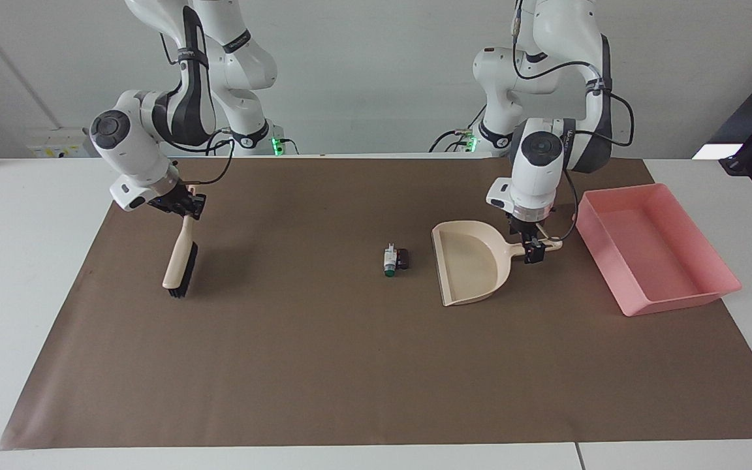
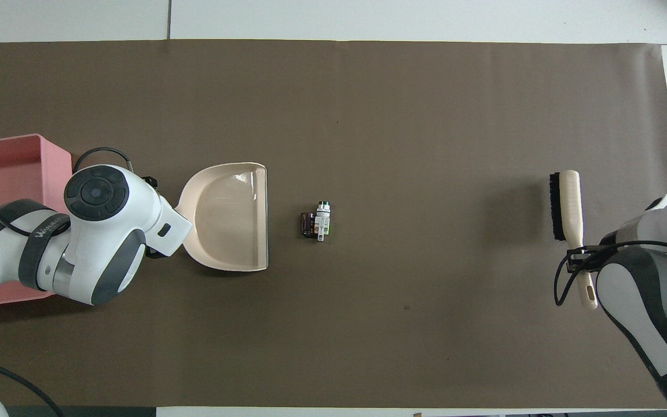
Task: Clean e-waste and dump in bin
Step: 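Grasp the dustpan with the left gripper while the right gripper grasps the brush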
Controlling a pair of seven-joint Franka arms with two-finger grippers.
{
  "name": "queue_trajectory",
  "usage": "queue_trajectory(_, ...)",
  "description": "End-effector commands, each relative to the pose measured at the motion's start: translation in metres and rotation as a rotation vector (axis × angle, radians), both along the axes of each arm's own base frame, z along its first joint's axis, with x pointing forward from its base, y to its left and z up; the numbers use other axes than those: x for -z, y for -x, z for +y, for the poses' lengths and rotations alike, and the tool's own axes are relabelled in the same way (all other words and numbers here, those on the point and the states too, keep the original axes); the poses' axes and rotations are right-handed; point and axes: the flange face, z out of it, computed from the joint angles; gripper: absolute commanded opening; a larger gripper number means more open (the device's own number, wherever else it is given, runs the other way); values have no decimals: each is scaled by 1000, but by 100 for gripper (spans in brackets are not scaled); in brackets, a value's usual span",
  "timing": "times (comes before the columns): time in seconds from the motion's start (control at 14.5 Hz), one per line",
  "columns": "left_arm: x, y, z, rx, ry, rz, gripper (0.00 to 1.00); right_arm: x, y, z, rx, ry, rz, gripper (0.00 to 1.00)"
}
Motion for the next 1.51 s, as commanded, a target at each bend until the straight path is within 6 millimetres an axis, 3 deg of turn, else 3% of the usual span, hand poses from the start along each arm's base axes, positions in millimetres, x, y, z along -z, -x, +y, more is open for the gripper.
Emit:
queue_trajectory(0.0, 5, -2, 2, -23, -7, -27, 84, -38, -16, 61, -114, 9, 21, 0)
queue_trajectory(0.07, 4, -2, 1, -28, -6, -30, 70, -40, -19, 88, -140, 29, 18, 0)
queue_trajectory(0.14, 1, -6, 0, -27, -7, -36, 46, -41, -17, 119, -157, 57, 6, 0)
queue_trajectory(0.28, -4, -8, -3, -35, -6, -44, 20, -36, -5, 183, -151, 104, -3, 0)
queue_trajectory(0.55, -13, -9, -6, -48, -10, -45, 1, -18, 25, 277, -122, 147, -10, 0)
queue_trajectory(0.69, -22, -13, -8, -49, -15, -45, 0, -12, 42, 313, -120, 149, -24, 0)
queue_trajectory(0.83, -34, -19, -7, -61, -44, -7, 0, 2, 50, 332, -114, 134, -3, 0)
queue_trajectory(0.96, -34, -20, -7, -11, -61, 7, 0, 17, 63, 356, -138, 144, 7, 0)
queue_trajectory(1.03, -32, -16, -17, 28, -70, 20, 0, 25, 68, 365, -157, 153, 17, 0)
queue_trajectory(1.17, -29, -10, -30, 67, -78, 23, 0, 35, 66, 397, -179, 164, 13, 0)
queue_trajectory(1.24, -25, -5, -48, 115, -100, 20, 0, 37, 59, 409, -187, 163, 7, 0)
queue_trajectory(1.44, -2, -1, -62, 140, -135, 40, 0, 44, 47, 428, -161, 115, -1, 0)
